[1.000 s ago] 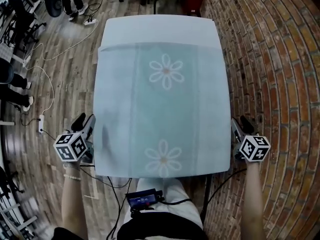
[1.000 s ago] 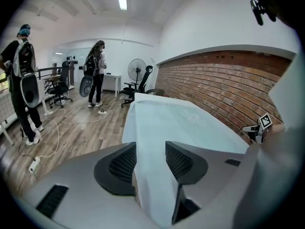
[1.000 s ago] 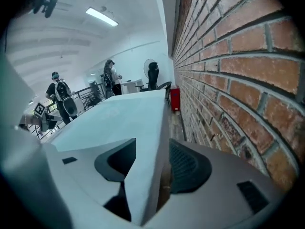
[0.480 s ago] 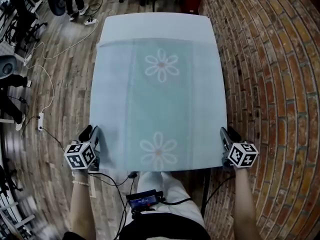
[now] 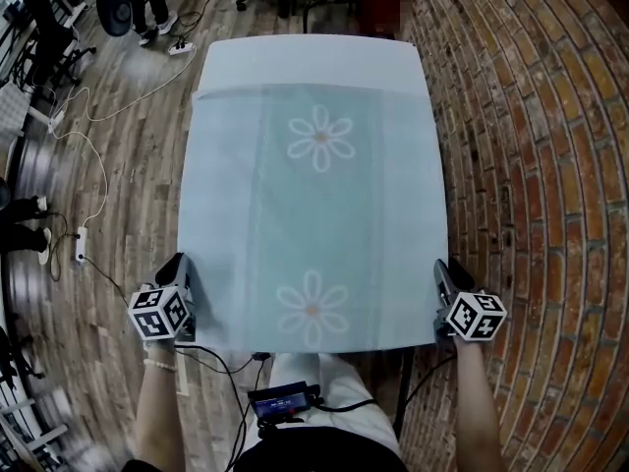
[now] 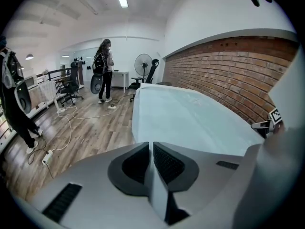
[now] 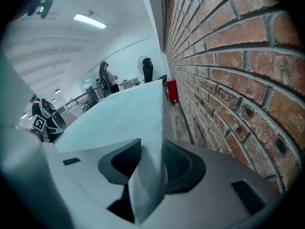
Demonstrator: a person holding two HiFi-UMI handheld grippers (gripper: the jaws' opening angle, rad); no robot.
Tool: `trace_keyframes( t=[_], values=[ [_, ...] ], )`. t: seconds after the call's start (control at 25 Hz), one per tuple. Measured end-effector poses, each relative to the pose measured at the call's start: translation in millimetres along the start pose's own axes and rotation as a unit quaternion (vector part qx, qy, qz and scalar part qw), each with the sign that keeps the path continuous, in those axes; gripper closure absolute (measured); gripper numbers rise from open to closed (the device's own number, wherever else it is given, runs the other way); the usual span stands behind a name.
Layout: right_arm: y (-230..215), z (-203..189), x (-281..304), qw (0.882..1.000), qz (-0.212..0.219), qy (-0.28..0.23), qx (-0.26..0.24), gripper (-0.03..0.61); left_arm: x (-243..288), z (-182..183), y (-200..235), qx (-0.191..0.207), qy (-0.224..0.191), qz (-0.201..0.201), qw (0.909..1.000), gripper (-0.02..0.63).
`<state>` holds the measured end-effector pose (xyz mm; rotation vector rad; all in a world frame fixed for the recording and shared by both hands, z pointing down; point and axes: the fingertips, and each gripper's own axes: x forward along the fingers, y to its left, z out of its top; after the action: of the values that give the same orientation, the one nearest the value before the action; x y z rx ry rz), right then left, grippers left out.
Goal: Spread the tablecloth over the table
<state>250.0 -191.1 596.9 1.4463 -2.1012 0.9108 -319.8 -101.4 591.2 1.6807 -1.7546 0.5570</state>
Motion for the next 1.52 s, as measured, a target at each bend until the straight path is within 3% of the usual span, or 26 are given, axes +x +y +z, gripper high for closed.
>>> trace_keyframes(
  t=[1.52],
  values=[
    [-12.1, 112.3, 114.3, 0.998, -0.041, -0.003, -0.044, 0.437, 124.0, 117.5, 8.2, 0.05, -0.001, -0.009, 0.9987, 0.583]
  ],
)
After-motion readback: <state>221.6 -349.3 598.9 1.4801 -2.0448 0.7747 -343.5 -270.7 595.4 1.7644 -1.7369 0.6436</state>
